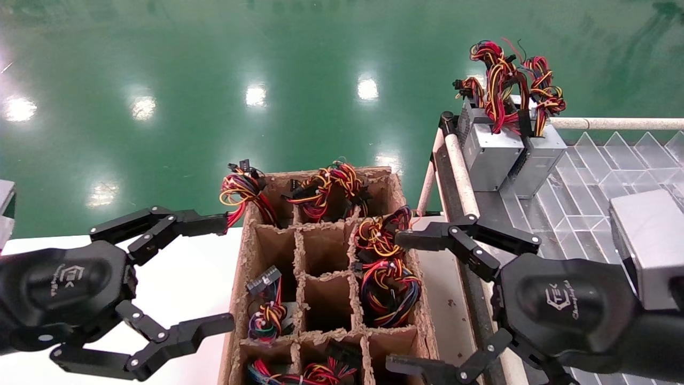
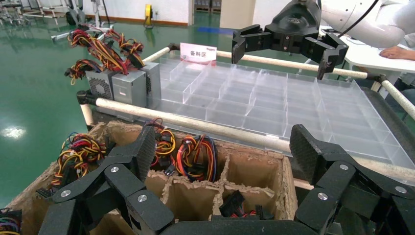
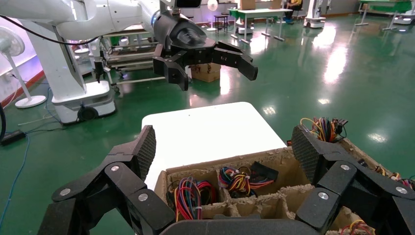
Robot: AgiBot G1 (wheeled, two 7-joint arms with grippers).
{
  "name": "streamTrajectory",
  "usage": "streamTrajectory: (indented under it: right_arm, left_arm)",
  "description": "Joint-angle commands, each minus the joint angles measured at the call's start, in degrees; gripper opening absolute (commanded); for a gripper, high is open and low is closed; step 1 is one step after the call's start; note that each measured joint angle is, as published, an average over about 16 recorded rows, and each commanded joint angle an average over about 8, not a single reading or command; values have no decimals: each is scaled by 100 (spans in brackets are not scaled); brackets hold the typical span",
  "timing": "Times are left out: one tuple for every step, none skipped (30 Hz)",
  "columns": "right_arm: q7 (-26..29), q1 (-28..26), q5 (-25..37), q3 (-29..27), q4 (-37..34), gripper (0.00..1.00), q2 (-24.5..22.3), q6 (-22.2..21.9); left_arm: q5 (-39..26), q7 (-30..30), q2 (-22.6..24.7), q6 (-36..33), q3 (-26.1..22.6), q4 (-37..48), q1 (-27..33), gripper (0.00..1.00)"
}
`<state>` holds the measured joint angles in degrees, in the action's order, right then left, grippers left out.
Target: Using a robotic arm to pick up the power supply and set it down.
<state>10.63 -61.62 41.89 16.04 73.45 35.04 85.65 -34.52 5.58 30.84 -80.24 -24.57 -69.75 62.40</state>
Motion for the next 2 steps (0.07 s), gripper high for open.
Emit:
streamTrajectory:
  right_arm:
    - [-1, -1, 2, 0, -2, 100, 1, -1]
    - [-2, -1, 2, 0, -2, 100, 1, -1]
  left_arm:
    - [0, 0, 0, 0, 0, 0, 0, 100]
    - [0, 0, 0, 0, 0, 0, 0, 100]
